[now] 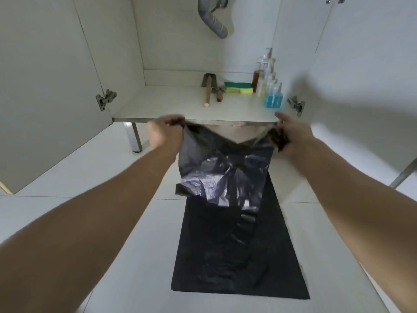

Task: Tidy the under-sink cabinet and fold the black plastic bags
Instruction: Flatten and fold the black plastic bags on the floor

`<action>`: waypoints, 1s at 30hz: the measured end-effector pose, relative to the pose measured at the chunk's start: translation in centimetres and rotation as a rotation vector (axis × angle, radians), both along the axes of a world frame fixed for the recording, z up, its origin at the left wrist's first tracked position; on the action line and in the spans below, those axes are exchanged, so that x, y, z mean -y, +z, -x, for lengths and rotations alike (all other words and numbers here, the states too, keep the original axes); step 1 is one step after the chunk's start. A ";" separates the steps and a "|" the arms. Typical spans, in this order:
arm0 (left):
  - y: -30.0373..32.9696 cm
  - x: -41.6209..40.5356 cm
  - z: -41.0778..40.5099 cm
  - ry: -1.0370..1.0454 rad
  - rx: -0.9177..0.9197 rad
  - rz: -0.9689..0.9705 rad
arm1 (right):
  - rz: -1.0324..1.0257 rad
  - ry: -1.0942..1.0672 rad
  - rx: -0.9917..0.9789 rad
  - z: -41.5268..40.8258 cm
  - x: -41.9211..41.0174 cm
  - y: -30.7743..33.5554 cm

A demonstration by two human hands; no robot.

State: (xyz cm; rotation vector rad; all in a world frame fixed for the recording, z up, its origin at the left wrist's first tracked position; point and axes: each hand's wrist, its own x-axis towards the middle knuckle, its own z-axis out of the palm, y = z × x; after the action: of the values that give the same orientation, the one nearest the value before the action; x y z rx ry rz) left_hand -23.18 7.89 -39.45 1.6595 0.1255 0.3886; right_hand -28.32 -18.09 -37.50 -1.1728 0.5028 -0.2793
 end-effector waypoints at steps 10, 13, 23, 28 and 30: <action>-10.0 -6.4 6.8 -0.291 0.036 -0.645 | 0.313 0.130 -0.379 6.2 0.8 -7.3; -14.2 -8.0 7.6 -0.335 -0.125 -0.815 | 0.320 0.086 -0.490 7.9 1.8 -10.9; -16.8 -4.0 8.7 -0.327 -0.388 -0.966 | 0.839 0.179 -0.600 8.8 2.7 -17.2; -18.9 -2.6 9.6 -0.508 -0.531 -0.919 | 0.840 0.269 -0.675 9.9 3.0 -19.4; -19.5 -2.1 10.1 -0.528 -0.619 -0.838 | 0.839 0.298 -0.676 10.2 3.3 -20.1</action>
State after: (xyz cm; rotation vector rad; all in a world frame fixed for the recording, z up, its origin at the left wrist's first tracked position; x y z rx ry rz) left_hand -33.33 9.96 -58.95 2.5001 -0.0327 -0.5691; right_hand -38.51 -21.38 -57.64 -2.1591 0.8207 0.2122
